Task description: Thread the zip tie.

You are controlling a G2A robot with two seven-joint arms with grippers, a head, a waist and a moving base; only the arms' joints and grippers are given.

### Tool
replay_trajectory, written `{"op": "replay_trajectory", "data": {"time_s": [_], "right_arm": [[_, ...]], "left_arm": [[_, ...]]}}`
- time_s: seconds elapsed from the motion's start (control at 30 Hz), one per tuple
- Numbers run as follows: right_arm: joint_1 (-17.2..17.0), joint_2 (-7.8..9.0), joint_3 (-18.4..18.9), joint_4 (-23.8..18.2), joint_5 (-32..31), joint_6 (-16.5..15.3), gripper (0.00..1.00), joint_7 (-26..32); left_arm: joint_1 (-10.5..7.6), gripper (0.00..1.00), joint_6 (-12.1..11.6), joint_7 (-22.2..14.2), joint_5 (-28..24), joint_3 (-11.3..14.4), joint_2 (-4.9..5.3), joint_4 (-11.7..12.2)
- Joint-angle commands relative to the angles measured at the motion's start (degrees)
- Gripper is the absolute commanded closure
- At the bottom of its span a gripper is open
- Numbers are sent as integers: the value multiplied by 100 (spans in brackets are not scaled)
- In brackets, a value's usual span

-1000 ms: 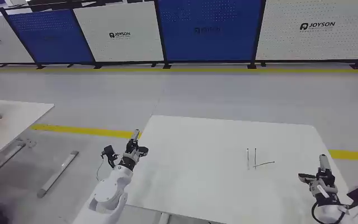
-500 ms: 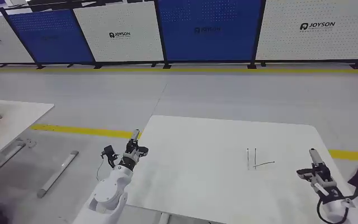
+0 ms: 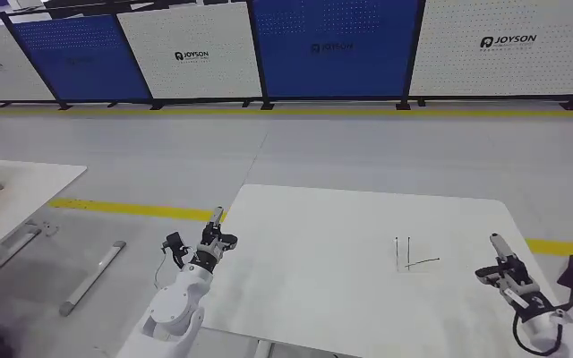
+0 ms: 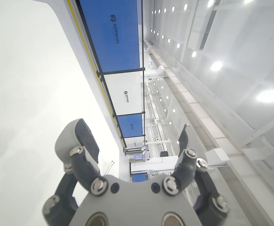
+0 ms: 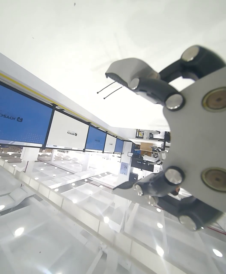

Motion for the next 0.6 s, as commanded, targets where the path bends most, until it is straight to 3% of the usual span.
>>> {"op": "replay_trajectory", "data": {"time_s": [0.0, 0.07, 0.2, 0.33, 0.47, 0.57], "right_arm": [[0, 0, 0, 0, 0, 0, 0, 0], [68, 32, -11, -41, -203, 27, 0, 347], [601, 195, 226, 212, -689, 230, 0, 1982], [1099, 293, 270, 509, -906, 322, 0, 2828], [1664, 375, 162, 969, -1098, 324, 0, 3542], [2306, 435, -102, 1679, -1125, 315, 0, 4395]], "left_arm": [[0, 0, 0, 0, 0, 0, 0, 0], [0, 0, 0, 0, 0, 0, 0, 0], [0, 0, 0, 0, 0, 0, 0, 0], [0, 0, 0, 0, 0, 0, 0, 0], [0, 0, 0, 0, 0, 0, 0, 0], [0, 0, 0, 0, 0, 0, 0, 0]]}}
